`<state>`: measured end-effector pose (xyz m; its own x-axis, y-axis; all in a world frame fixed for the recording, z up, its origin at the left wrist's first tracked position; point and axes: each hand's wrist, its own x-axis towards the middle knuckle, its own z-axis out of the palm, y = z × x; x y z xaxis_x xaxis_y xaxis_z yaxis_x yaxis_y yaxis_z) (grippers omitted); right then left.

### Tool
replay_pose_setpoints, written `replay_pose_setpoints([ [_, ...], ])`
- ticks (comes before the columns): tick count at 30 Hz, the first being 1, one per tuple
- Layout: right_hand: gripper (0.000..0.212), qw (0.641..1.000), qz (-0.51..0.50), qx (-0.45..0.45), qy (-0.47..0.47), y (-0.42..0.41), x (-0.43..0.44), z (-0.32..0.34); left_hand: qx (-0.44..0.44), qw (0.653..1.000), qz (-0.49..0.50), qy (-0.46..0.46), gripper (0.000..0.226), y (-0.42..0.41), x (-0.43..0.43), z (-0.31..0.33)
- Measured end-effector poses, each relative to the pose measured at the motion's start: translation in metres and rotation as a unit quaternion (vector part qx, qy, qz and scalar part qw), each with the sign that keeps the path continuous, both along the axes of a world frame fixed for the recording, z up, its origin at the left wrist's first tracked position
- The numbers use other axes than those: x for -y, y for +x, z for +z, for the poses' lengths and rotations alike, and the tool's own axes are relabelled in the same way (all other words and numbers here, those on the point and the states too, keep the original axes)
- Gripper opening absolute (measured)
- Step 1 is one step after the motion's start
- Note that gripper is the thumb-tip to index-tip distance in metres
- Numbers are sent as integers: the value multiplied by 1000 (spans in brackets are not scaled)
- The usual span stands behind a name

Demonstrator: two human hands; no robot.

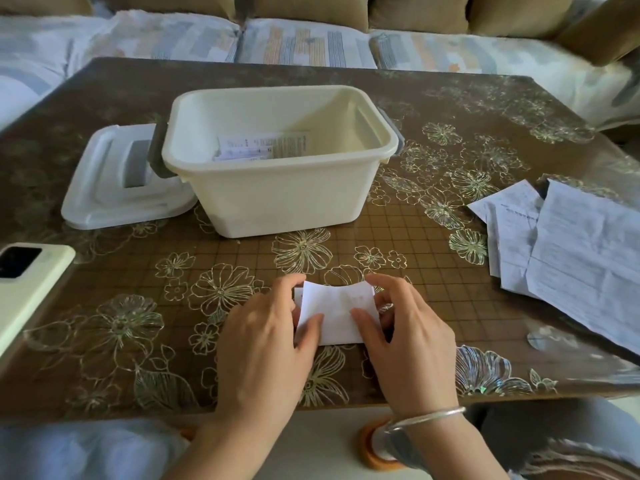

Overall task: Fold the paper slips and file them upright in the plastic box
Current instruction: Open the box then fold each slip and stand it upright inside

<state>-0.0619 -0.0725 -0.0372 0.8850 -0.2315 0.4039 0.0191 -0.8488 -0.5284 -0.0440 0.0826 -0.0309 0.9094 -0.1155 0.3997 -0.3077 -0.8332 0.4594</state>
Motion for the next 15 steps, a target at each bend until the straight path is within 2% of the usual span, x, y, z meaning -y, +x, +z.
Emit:
replay_pose_setpoints([
  [6, 26, 999, 3, -2, -35, -1, 0, -1, 3, 1000, 2, -24, 61, -1, 0, 0],
  [11, 12, 993, -4, 23, -116, -1, 0, -5, 51, 995, -42, 71, 15, 1, -1, -2],
  [13, 16, 994, -6, 24, -106, -2, 1, -6, 46, 996, -53, 59, 8, 4, -7, -3],
  [15, 30, 996, -17, 6, -83, -5, 0, -4, 34, 997, -65, 35, 8, 8, -13, -4],
])
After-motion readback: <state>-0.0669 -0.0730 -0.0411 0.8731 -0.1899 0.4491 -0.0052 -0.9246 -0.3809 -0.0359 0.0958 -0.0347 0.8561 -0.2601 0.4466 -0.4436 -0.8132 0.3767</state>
